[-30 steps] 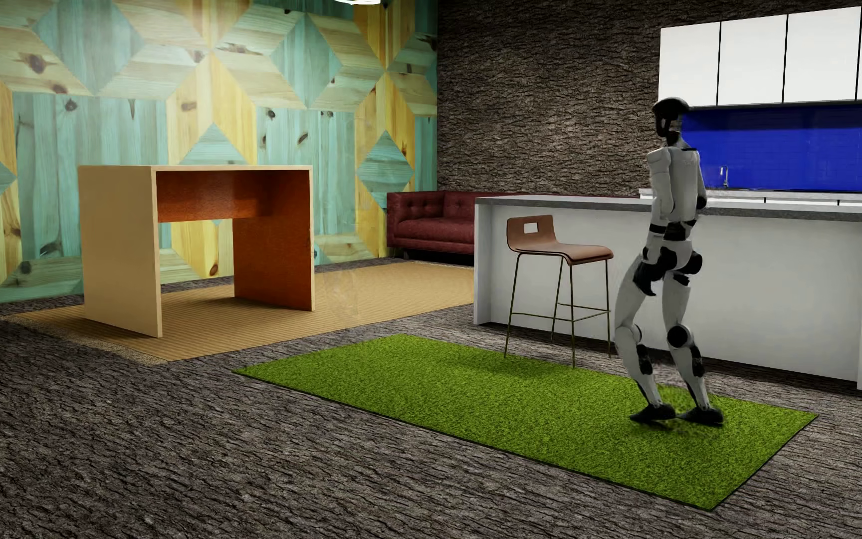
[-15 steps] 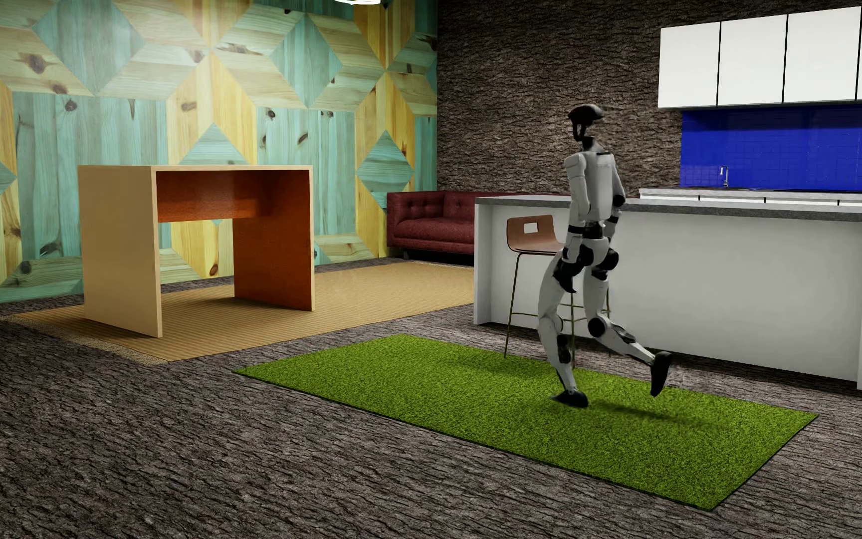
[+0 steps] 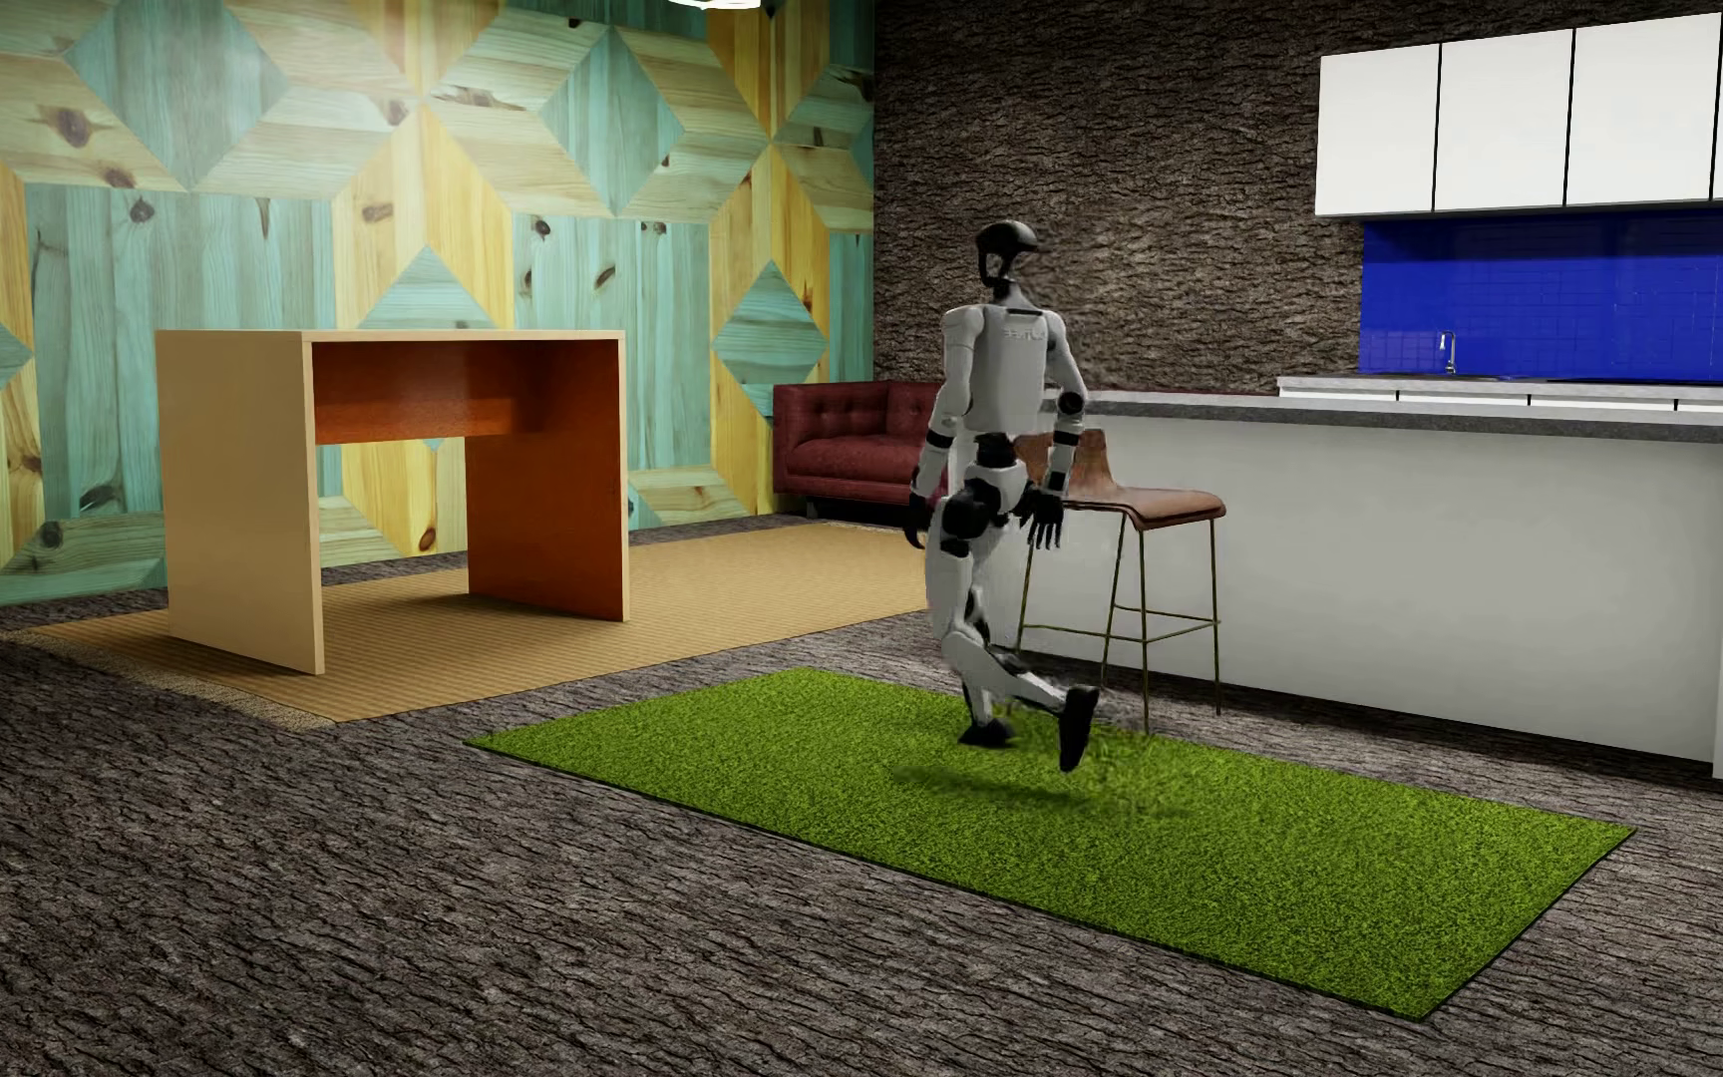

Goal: Head to the desk

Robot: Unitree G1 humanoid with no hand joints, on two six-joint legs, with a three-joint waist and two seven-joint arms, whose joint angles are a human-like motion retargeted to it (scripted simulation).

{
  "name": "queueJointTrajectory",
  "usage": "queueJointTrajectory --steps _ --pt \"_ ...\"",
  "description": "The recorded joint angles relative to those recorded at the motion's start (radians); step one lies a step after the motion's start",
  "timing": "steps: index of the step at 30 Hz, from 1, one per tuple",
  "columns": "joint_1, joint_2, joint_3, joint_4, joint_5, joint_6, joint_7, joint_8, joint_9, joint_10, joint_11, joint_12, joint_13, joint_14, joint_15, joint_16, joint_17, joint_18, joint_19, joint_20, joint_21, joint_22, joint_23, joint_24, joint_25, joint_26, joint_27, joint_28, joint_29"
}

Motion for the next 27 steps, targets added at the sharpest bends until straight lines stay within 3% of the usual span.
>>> queueJointTrajectory --steps 1,2,4,6,8,9,10,11,12,13,14,15,16,17,18,19,20,21,22,23,24,25,26,27 --pt "-0.090 0.101 0.052 0.007 -0.001 -0.008 0.000 0.000 0.011 0.114 -0.032 0.020 -0.021 -0.166 -0.075 0.001 -0.001 0.000 0.000 -0.020 -0.009 0.004 -0.015 0.000 0.000 0.000 0.000 0.000 0.000" --pt "-0.182 0.196 0.115 -0.006 -0.019 -0.040 0.000 0.000 0.014 0.149 -0.072 0.036 -0.053 -0.278 -0.143 0.009 -0.005 0.000 0.000 -0.036 0.004 0.021 -0.036 0.000 0.000 0.000 0.000 0.000 0.000" --pt "-0.320 0.371 0.242 -0.009 -0.049 -0.086 0.000 0.000 0.003 -0.033 -0.163 0.087 -0.128 -0.335 -0.299 0.019 -0.025 0.000 0.000 -0.032 0.031 0.036 -0.085 0.000 0.000 0.000 0.000 0.000 0.000" --pt "-0.398 0.535 0.313 -0.002 -0.083 -0.120 0.000 0.000 -0.001 -0.366 -0.248 0.118 -0.196 -0.271 -0.447 0.037 -0.039 0.000 0.000 -0.019 -0.015 0.059 -0.126 0.000 0.000 0.000 0.000 0.000 0.000" --pt "-0.450 0.633 0.355 0.006 -0.094 -0.125 0.000 0.000 -0.034 -0.684 -0.276 0.123 -0.258 -0.095 -0.569 0.044 -0.054 0.000 0.000 -0.042 -0.101 0.088 -0.153 0.000 0.000 0.000 0.000 0.000 0.000" --pt "-0.491 0.664 0.354 0.007 -0.092 -0.134 0.000 0.000 -0.048 -1.098 -0.275 0.124 -0.279 -0.001 -0.582 0.046 -0.052 0.000 0.000 -0.037 -0.143 0.102 -0.156 0.000 0.000 0.000 0.000 0.000 0.000" --pt "-0.531 0.693 0.381 0.007 -0.113 -0.141 0.000 0.000 -0.049 -0.761 -0.253 0.123 -0.289 -0.082 -0.558 0.051 -0.069 0.000 0.000 -0.054 -0.150 0.101 -0.182 0.000 0.000 0.000 0.000 0.000 0.000" --pt "-0.550 0.735 0.409 -0.022 -0.144 -0.157 0.000 0.000 -0.037 -0.668 -0.211 0.116 -0.268 -0.072 -0.497 0.054 -0.070 0.000 0.000 -0.072 -0.206 0.114 -0.208 0.000 0.000 0.000 0.000 0.000 0.000" --pt "-0.570 0.723 0.428 -0.043 -0.173 -0.176 0.000 0.000 -0.053 -0.579 -0.107 0.116 -0.247 -0.021 -0.370 0.053 -0.051 0.000 0.000 -0.077 -0.233 0.134 -0.193 0.000 0.000 0.000 0.000 0.000 0.000" --pt "-0.540 0.686 0.433 -0.093 -0.218 -0.209 0.000 0.000 -0.047 -0.498 0.074 0.113 -0.215 -0.057 -0.166 0.051 -0.019 0.000 0.000 -0.074 -0.244 0.159 -0.161 0.000 0.000 0.000 0.000 0.000 0.000" --pt "-0.503 0.568 0.409 -0.128 -0.212 -0.205 0.000 0.000 -0.047 -0.484 0.331 0.099 -0.187 -0.111 -0.003 0.044 -0.007 0.000 0.000 -0.057 -0.229 0.166 -0.145 0.000 0.000 0.000 0.000 0.000 0.000" --pt "-0.431 0.448 0.387 -0.167 -0.231 -0.211 0.000 0.000 -0.026 -0.495 0.589 0.095 -0.176 -0.160 -0.002 0.037 0.006 0.000 0.000 -0.027 -0.200 0.144 -0.124 0.000 0.000 0.000 0.000 0.000 0.000" --pt "-0.336 0.331 0.348 -0.157 -0.226 -0.196 0.000 0.000 -0.008 -0.531 0.731 0.079 -0.174 -0.183 -0.064 0.039 0.006 0.000 0.000 -0.037 -0.130 0.113 -0.107 0.000 0.000 0.000 0.000 0.000 0.000" --pt "-0.255 0.225 0.289 -0.135 -0.199 -0.165 0.000 0.000 -0.007 -0.571 0.739 0.071 -0.148 -0.194 -0.077 0.036 0.026 0.000 0.000 -0.034 -0.129 0.071 -0.083 0.000 0.000 0.000 0.000 0.000 0.000" --pt "-0.187 0.137 0.218 -0.131 -0.192 -0.139 0.000 0.000 0.003 -0.612 0.634 0.050 -0.102 -0.208 -0.042 0.040 0.003 0.000 0.000 -0.043 -0.106 0.028 -0.139 0.000 0.000 0.000 0.000 0.000 0.000" --pt "-0.103 0.086 0.168 -0.109 -0.178 -0.128 0.000 0.000 0.012 -0.648 0.429 0.031 -0.096 -0.222 0.045 0.054 0.019 0.000 0.000 -0.045 -0.054 -0.010 -0.049 0.000 0.000 0.000 0.000 0.000 0.000" --pt "-0.046 0.028 0.121 -0.110 -0.178 -0.122 0.000 0.000 -0.002 -0.690 0.195 0.020 -0.065 -0.241 0.089 0.056 0.029 0.000 0.000 -0.020 -0.093 -0.056 -0.022 0.000 0.000 0.000 0.000 0.000 0.000" --pt "0.037 0.016 0.093 -0.107 -0.167 -0.119 0.000 0.000 -0.011 -0.730 -0.049 0.013 -0.041 -0.273 -0.014 0.064 0.029 0.000 0.000 -0.002 -0.098 -0.094 0.004 0.000 0.000 0.000 0.000 0.000 0.000" --pt "0.099 0.019 0.078 -0.126 -0.159 -0.132 0.000 0.000 -0.028 -0.760 -0.177 0.001 -0.024 -0.315 -0.366 0.076 0.022 0.000 0.000 0.032 -0.068 -0.130 0.008 0.000 0.000 0.000 0.000 0.000 0.000" --pt "0.133 -0.003 0.068 -0.131 -0.167 -0.138 0.000 0.000 -0.054 -0.761 -0.534 -0.004 -0.002 -0.372 -0.083 0.090 0.012 0.000 0.000 0.063 -0.046 -0.156 0.008 0.000 0.000 0.000 0.000 0.000 0.000" --pt "0.163 -0.022 0.056 -0.146 -0.167 -0.145 0.000 0.000 -0.062 -0.757 -0.562 -0.010 0.018 -0.409 -0.044 0.097 0.007 0.000 0.000 0.090 -0.024 -0.156 0.019 0.000 0.000 0.000 0.000 0.000 0.000" --pt "0.193 -0.056 0.039 -0.142 -0.150 -0.132 0.000 0.000 -0.053 -0.727 -0.202 -0.002 0.028 -0.414 -0.390 0.091 0.004 0.000 0.000 0.124 -0.008 -0.146 0.032 0.000 0.000 0.000 0.000 0.000 0.000" --pt "0.209 -0.060 0.035 -0.131 -0.116 -0.117 0.000 0.000 -0.053 -0.661 -0.168 0.014 0.039 -0.372 -0.274 0.081 -0.001 0.000 0.000 0.157 -0.006 -0.120 0.042 0.000 0.000 0.000 0.000 0.000 0.000" --pt "0.155 -0.059 0.041 -0.078 -0.062 -0.073 0.000 0.000 -0.057 -0.491 -0.166 0.027 0.049 -0.230 -0.104 0.063 -0.003 0.000 0.000 0.168 -0.020 -0.087 0.054 0.000 0.000 0.000 0.000 0.000 0.000"
